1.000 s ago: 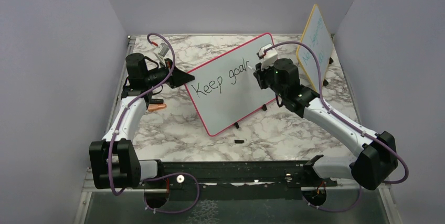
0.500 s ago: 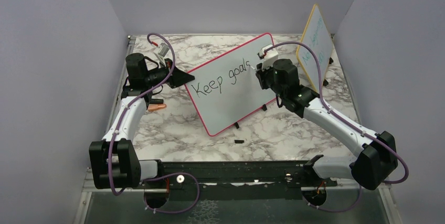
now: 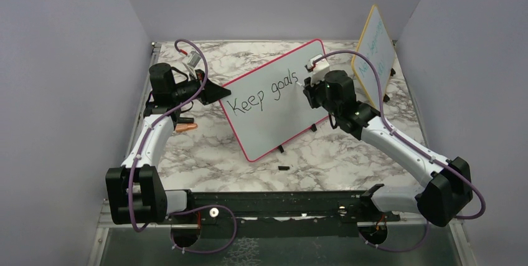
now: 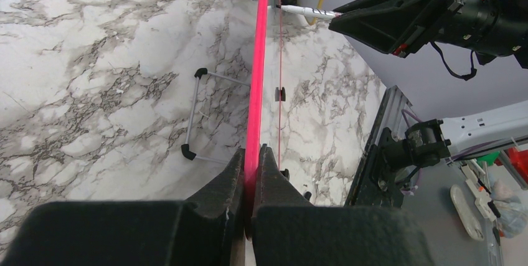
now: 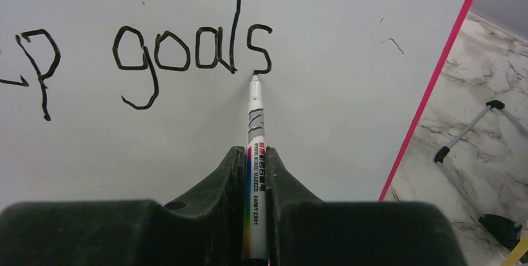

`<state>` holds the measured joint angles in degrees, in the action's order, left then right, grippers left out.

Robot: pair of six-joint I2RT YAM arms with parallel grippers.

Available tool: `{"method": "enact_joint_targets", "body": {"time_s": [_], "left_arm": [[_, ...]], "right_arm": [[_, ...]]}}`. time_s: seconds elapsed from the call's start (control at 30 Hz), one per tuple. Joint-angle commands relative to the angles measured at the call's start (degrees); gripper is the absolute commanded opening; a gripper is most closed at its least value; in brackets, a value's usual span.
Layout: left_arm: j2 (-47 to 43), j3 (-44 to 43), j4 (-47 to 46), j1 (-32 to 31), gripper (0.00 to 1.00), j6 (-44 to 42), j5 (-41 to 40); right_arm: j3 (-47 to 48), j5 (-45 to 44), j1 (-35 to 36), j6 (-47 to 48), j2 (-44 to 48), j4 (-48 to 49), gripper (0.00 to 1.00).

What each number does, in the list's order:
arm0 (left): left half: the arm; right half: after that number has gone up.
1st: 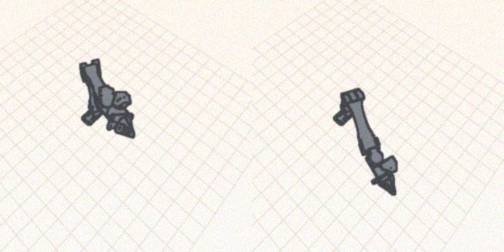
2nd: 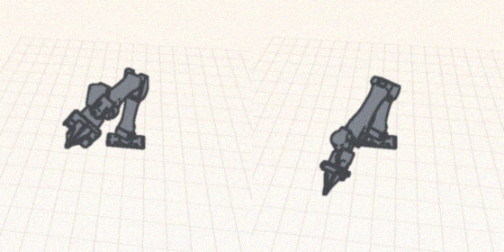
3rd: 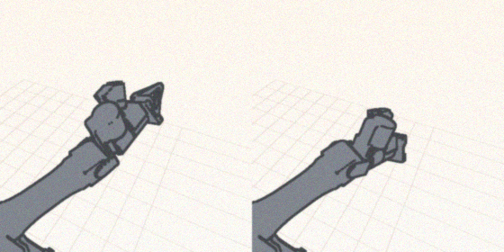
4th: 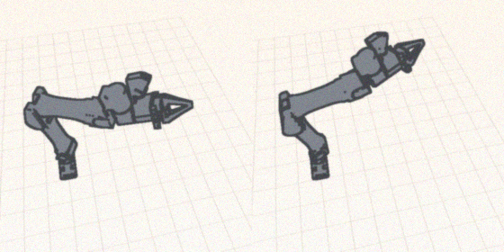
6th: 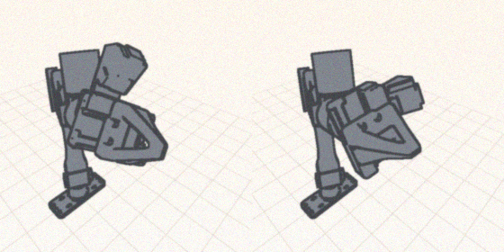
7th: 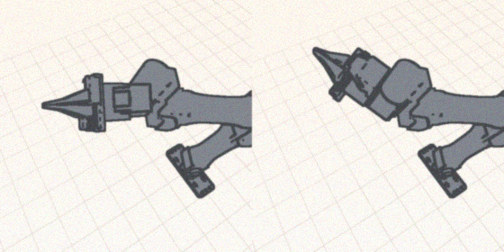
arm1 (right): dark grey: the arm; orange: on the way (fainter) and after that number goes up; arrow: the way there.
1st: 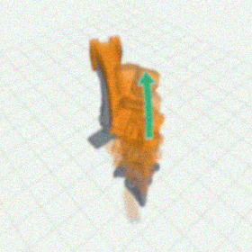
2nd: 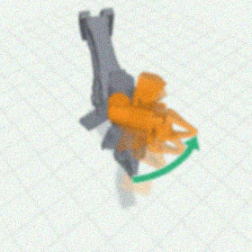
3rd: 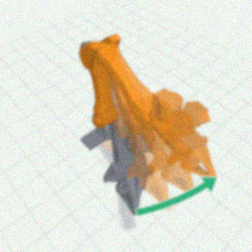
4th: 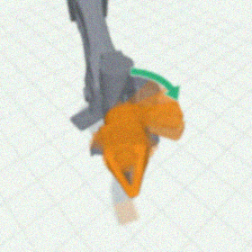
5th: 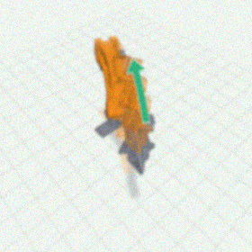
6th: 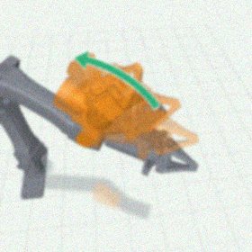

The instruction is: Write a sentence on the whiteboard

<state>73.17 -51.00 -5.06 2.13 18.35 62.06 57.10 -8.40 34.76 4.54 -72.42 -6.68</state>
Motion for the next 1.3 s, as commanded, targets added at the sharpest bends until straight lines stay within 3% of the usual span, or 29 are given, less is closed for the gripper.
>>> {"method": "enact_joint_targets", "body": {"time_s": [0.0, 0.7, 1.27], "left_arm": [[1.65, 0.64, 3.83, -1.05, 0.0, -4.9, -3.01], [1.47, 0.56, 4.18, -1.04, 0.0, -5.09, -3.28], [1.93, 0.55, 4.27, -1.07, 0.0, -5.12, -3.25]], "right_arm": [[0.28, 5.77, 0.05, -0.81, 0.72, -1.54, 0.0], [-4.63, -4.55, 0.11, -3.66, 9.67, 2.77, 0.0], [-9.49, 0.96, 0.77, -2.5, 13.34, 2.94, 0.0]]}}
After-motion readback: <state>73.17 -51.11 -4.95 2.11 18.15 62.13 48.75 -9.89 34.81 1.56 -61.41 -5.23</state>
